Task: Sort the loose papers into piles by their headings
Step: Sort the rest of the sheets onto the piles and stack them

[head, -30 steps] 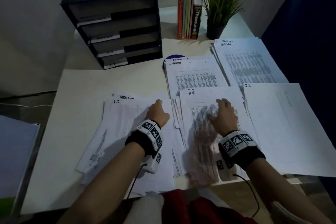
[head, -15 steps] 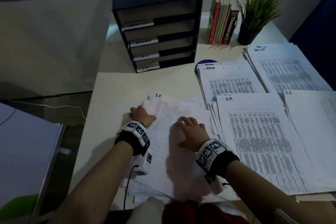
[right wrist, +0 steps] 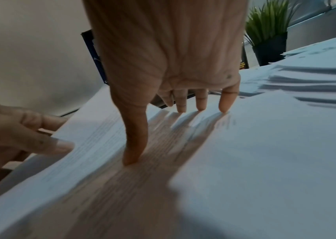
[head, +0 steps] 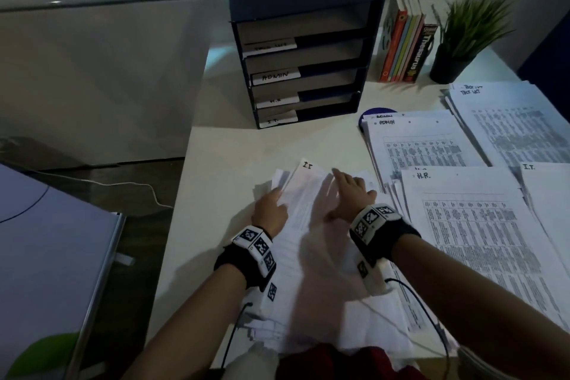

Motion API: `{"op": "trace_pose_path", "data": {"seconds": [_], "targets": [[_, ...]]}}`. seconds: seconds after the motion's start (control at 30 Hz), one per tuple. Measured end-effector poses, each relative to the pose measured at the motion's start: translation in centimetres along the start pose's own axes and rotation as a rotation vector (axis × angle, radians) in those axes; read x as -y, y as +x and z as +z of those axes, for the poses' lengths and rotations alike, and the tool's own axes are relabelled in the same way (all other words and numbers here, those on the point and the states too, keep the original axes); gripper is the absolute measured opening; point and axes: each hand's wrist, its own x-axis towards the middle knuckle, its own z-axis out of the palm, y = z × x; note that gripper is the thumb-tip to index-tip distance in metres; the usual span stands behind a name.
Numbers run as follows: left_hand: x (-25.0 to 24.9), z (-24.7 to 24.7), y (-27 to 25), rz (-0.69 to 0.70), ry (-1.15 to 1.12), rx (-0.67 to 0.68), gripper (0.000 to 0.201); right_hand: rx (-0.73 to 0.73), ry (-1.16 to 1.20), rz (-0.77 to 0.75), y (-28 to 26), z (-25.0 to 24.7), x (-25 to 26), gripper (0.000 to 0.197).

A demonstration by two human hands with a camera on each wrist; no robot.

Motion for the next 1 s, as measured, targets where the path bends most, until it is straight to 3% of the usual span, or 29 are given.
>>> {"op": "trace_pose_path", "data": {"seconds": [0.1,0.2,0.3,0.37,0.43,0.5,0.53,0.6,0.73,0.83,0.93,1.0], "targets": [[0.3,-0.8,-0.1,0.025,-0.057,0.018,0.022,-0.037,0.030,-0.063,0.3,0.2,0.6,0.101],[0.4,-1.3,0.3,-0.030,-0.142,0.024,0.033,-0.101,0.057,-0.134,-0.1,0.9,0.6,0.090],[0.8,-1.4,1.0,-0.111,-0.291,0.034,0.046,-0.168,0.033,-0.179,-0.7,1.6,0.1,0.062],[0.8,-1.5,1.2,-0.122,-0.341,0.051,0.044,-0.318,-0.040,-0.276,-1.4,1.9,-0.1,0.045],[0.9,-1.4,1.6,-0.068,-0.295,0.084,0.026,-0.418,-0.107,-0.385,-1.8,1.8,-0.3,0.039],[0.7,-1.4,1.6,-0.017,-0.250,0.110,0.021,-0.336,-0.078,-0.406,-2.1,1.4,0.1,0.030],[0.8,-1.4,1.7,0.002,-0.253,0.118,0.023,-0.300,-0.014,-0.408,-2.1,1.4,0.2,0.021],[1.0,-1.5,1.5,0.025,-0.283,0.124,0.037,-0.451,0.069,-0.434,-2.0,1.4,0.1,0.009],[1.2,-1.9,0.9,0.023,-0.325,0.194,0.033,-0.458,0.054,-0.479,-2.1,1.3,0.5,0.008],[0.9,-2.5,0.7,0.031,-0.457,0.166,0.024,-0.331,0.027,-0.633,-2.9,1.5,0.7,0.038],[0.7,-2.8,0.8,0.086,-0.539,0.115,0.031,-0.199,0.267,-0.654,-4.3,1.6,0.9,0.065],[0.7,-2.7,1.3,0.120,-0.563,0.045,0.031,-0.216,0.461,-0.599,-4.6,1.2,1.2,0.062]]}}
